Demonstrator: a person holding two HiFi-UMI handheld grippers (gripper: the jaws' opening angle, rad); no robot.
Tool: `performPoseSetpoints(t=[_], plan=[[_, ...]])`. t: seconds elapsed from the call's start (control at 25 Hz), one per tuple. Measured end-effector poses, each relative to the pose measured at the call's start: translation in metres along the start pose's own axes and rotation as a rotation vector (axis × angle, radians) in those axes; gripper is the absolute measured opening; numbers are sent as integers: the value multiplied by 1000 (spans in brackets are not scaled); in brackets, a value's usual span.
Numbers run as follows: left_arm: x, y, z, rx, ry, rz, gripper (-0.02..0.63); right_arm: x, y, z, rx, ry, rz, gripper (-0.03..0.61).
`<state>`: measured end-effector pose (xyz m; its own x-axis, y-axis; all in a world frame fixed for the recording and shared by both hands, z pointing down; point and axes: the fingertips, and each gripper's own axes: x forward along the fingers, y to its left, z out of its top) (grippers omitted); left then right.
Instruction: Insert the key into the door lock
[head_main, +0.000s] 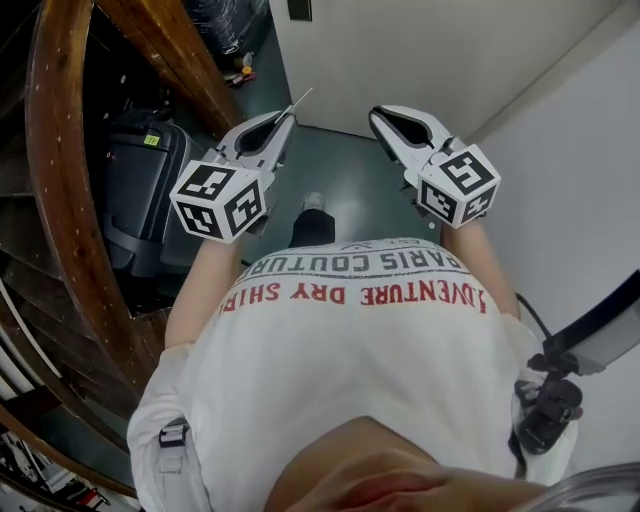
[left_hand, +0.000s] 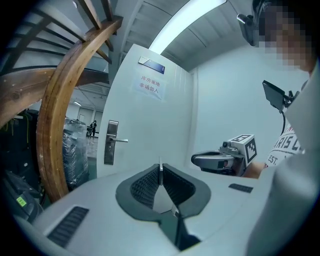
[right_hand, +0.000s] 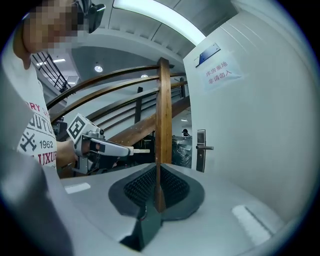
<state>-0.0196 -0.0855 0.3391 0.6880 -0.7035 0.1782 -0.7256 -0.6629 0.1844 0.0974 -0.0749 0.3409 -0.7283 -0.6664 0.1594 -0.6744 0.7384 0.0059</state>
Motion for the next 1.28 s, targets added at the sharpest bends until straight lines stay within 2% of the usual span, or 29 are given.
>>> performPoseSetpoints(t=[0.12, 0.36, 0.52, 0.72, 0.92, 1.16, 1.28], plan=[[30, 29, 1, -13, -2, -30, 23, 24, -26, -1, -15, 25, -36, 3], [90, 105, -3, -70, 19, -48, 23, 88, -88, -8, 17, 59, -108, 3], [124, 147, 0, -93, 41, -54, 23, 134, -128, -14, 43, 77, -123, 3], [163, 187, 10, -79, 73, -58, 23, 189, -181, -21, 11, 115, -138, 3], [191, 210, 17, -77, 89, -61, 23, 229, -237, -3, -21, 79, -167, 4], [217, 230, 12, -116, 108, -62, 23, 275, -290, 14, -131, 81, -167, 48], [226, 239, 9, -135, 118, -61, 23, 290, -312, 21, -157, 71, -196, 131]])
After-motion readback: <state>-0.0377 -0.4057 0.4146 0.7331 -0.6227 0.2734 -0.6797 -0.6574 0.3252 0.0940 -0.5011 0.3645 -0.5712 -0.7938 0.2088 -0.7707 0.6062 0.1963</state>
